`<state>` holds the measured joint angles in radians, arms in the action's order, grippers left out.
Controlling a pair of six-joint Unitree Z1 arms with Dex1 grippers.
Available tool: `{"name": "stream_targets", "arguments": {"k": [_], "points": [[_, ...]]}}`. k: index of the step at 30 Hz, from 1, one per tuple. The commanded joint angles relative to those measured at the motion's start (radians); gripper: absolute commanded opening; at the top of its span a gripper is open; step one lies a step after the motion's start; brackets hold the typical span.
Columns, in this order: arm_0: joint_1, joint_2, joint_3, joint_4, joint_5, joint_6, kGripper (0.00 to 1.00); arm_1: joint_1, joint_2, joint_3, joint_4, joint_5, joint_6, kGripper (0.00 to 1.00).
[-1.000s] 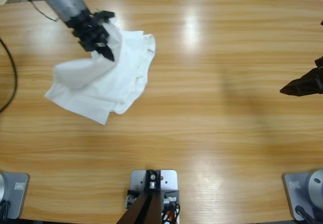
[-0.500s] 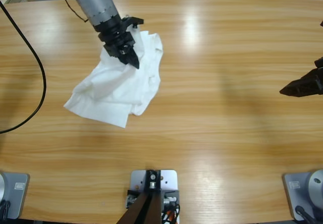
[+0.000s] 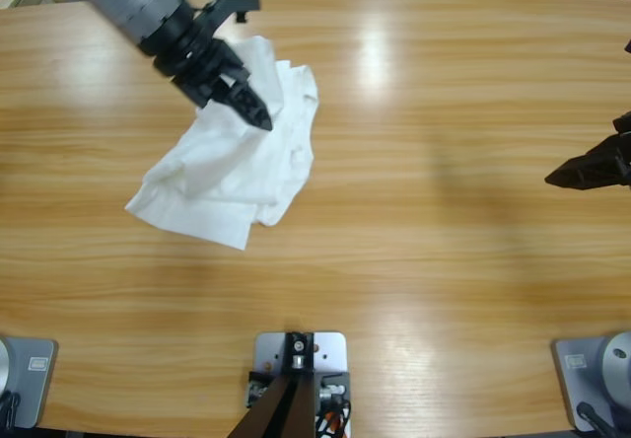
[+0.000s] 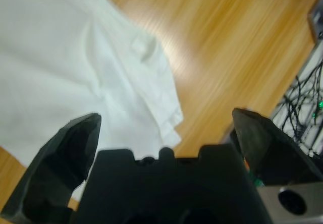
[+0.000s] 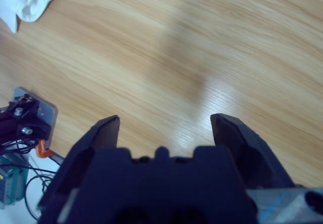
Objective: Fold clothes
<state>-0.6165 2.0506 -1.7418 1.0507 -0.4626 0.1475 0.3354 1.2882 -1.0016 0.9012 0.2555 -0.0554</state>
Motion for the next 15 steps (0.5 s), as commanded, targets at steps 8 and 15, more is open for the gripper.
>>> {"name": "stream_targets", "arguments": {"k": [8,15], "points": [[-0.01,-0.066,0.428,-0.307,-0.064,-0.095,0.996,0.004,-0.016,0.029,-0.005,0.025,-0.009,0.738],[-0.136,-0.063,0.541,-0.479,-0.09,-0.201,0.996,0.005,0.001,0.029,-0.005,0.025,-0.009,0.738]]}}
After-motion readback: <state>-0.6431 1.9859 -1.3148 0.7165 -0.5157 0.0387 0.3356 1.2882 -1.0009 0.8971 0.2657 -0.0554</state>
